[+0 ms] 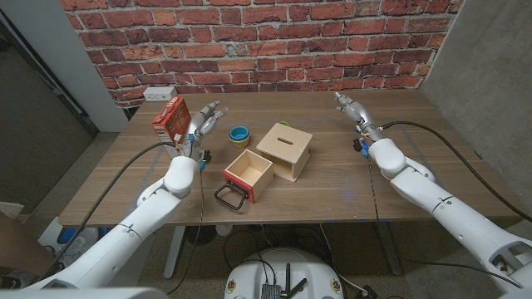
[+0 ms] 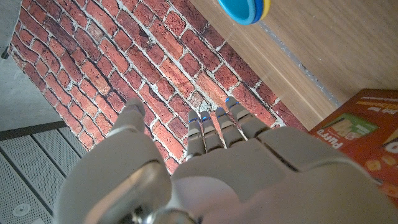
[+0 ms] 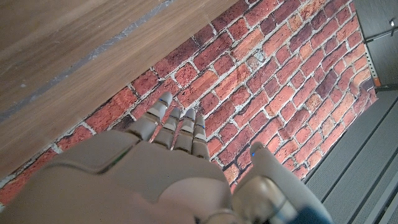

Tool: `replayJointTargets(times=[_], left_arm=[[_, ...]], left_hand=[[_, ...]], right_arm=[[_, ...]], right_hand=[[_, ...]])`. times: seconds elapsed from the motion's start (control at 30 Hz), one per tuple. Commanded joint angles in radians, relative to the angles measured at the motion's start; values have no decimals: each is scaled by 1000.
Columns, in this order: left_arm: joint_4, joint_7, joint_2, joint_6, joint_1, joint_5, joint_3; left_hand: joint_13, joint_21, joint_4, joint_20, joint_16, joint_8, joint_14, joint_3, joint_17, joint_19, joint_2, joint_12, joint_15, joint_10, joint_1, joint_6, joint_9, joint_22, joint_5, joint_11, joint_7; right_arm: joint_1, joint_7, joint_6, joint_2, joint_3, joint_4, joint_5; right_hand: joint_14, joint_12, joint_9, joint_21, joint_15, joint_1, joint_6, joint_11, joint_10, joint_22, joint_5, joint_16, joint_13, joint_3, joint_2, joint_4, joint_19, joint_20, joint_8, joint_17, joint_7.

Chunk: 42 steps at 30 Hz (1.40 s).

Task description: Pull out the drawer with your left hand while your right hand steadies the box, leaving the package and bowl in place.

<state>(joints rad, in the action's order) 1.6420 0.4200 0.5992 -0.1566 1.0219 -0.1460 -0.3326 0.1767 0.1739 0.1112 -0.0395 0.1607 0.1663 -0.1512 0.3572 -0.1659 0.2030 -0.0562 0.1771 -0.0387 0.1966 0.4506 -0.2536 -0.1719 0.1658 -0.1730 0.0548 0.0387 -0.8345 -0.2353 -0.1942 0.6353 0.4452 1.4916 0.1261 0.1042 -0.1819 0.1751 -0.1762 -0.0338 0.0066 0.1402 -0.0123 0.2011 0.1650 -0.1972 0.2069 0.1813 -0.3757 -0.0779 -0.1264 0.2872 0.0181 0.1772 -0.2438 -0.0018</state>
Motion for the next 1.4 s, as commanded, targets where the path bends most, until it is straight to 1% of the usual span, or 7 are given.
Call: replayJointTargets(times=[0.03, 0.37, 0.63, 0.77, 0.87, 1.07, 1.4], left_arm=[[-10, -3, -13, -5, 4, -62, -12], [9, -1, -5, 9, 39, -109, -1], [-17, -11, -24, -19, 59, -168, 8], [-29, -27, -27, -33, 60, -193, 10], [-39, -28, -31, -47, 57, -197, 10], [-79, -68, -47, -99, 46, -241, 13], [-122, -112, -59, -148, 31, -274, 7]], left_hand=[[-1, -3, -3, -126, 4, 0, 36, -4, -1, -39, -3, -6, -33, -48, -30, 47, -2, 2, -3, 5, 16], [-3, -2, -12, -131, 4, 1, 106, -14, -2, -109, -21, -3, -16, -125, -93, 121, -1, 1, -6, -14, 2], [-3, 0, -39, -125, 8, 2, 133, -25, -4, -139, -42, -2, -3, -161, -158, 158, -1, 2, -9, -29, -1], [-4, -2, -41, -124, 8, 3, 145, -27, -3, -159, -46, -1, 2, -174, -174, 170, 0, 1, -11, -27, -3], [-4, -3, -43, -126, 9, 3, 146, -27, -3, -166, -49, -1, 2, -177, -179, 174, 0, 1, -11, -29, -4], [-5, -4, -45, -126, 8, 3, 156, -26, -2, -190, -55, -1, 3, -191, -194, 188, 0, 1, -13, -31, -7], [-5, -1, -48, -137, 4, 2, 204, -28, -1, -228, -61, -4, 12, -236, -226, 218, 1, 1, -16, -35, -27]], right_arm=[[-21, 0, -58, -52, -17, -54, 115], [-34, 27, -72, -62, -18, -53, 172], [-55, 53, -102, -88, -33, -61, 250], [-66, 52, -99, -99, -40, -55, 280], [-67, 57, -103, -102, -42, -56, 292], [-70, 89, -122, -121, -48, -75, 343], [-68, 161, -143, -158, -62, -119, 451]], right_hand=[[1, 1, 0, -1, 1, -7, -15, -11, -6, 2, -8, 3, 2, 10, -6, -7, -9, 1, -1, -1, -14], [-11, 3, -1, 1, 6, -10, -59, -11, -22, 1, -13, 0, 1, 22, 1, -15, -33, 9, -8, 0, -10], [-27, 4, -1, -1, 12, -12, -99, -8, -37, 1, -16, -4, 0, 35, 8, -21, -44, 13, -11, 2, -15], [-52, 4, -1, 9, 16, -12, -137, -10, -54, 1, -22, -10, -2, 48, 9, -27, -100, 14, -8, 6, -27], [-69, 8, -2, 9, 46, -11, -170, -18, -80, 2, -27, -13, -3, 56, 7, -29, -143, 10, -9, 10, -33], [-94, 14, -3, 5, 67, -10, -212, -15, -129, 2, -31, -17, -4, 65, 4, -31, -171, 5, -11, 16, -31], [-161, 14, -3, 1, 72, -14, -286, 4, -209, 2, -41, -22, -6, 86, -4, -39, -225, 6, -11, 21, 4]])
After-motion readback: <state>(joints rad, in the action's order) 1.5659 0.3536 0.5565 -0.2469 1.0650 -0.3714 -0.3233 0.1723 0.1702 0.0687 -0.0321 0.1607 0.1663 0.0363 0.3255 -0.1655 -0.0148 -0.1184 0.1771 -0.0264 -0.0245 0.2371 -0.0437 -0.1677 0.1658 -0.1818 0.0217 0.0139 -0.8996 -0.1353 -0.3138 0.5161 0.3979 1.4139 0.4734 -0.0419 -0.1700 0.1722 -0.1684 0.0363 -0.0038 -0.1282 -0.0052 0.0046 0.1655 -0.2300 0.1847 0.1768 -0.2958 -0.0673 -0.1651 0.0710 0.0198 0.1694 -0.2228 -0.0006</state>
